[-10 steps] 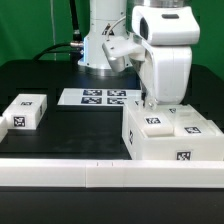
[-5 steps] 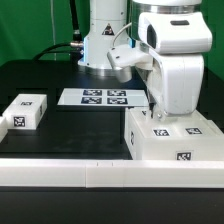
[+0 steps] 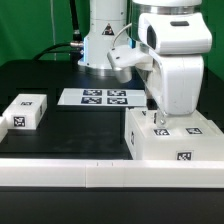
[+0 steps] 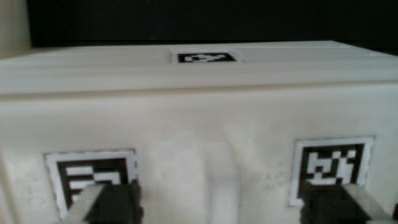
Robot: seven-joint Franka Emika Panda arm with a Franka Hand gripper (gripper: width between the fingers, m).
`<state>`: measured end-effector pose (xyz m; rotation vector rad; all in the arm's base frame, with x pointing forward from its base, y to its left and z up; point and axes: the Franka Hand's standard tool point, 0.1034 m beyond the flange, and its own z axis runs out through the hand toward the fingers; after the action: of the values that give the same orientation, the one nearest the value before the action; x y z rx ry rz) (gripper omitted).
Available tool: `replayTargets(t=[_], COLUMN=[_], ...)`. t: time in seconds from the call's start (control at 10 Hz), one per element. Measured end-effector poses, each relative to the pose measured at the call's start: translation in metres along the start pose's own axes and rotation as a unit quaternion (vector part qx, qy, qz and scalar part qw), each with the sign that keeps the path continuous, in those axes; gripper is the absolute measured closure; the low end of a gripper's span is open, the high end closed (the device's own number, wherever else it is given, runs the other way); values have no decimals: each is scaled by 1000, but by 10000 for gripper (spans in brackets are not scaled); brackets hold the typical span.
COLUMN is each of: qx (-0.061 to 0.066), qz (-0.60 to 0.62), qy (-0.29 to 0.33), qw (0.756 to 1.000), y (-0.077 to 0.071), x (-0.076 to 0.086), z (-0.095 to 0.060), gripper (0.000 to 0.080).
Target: Assemble cabinet
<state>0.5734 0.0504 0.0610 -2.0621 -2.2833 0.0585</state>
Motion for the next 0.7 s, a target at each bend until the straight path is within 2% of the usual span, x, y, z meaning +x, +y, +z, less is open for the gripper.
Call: replayTargets(t=[0.1,0.2,0.4,0.5,0.7], qx=[0,0,0,-18,-26], qz=[0,0,0,23,70], qy=[0,0,0,-1,-8], qw=[1000,1000,1000,1000,997], y=[0,0,-1,-8,-34], x=[0,0,0,0,5], z=[0,0,0,-7,-18], gripper=[137,29,1,1,2])
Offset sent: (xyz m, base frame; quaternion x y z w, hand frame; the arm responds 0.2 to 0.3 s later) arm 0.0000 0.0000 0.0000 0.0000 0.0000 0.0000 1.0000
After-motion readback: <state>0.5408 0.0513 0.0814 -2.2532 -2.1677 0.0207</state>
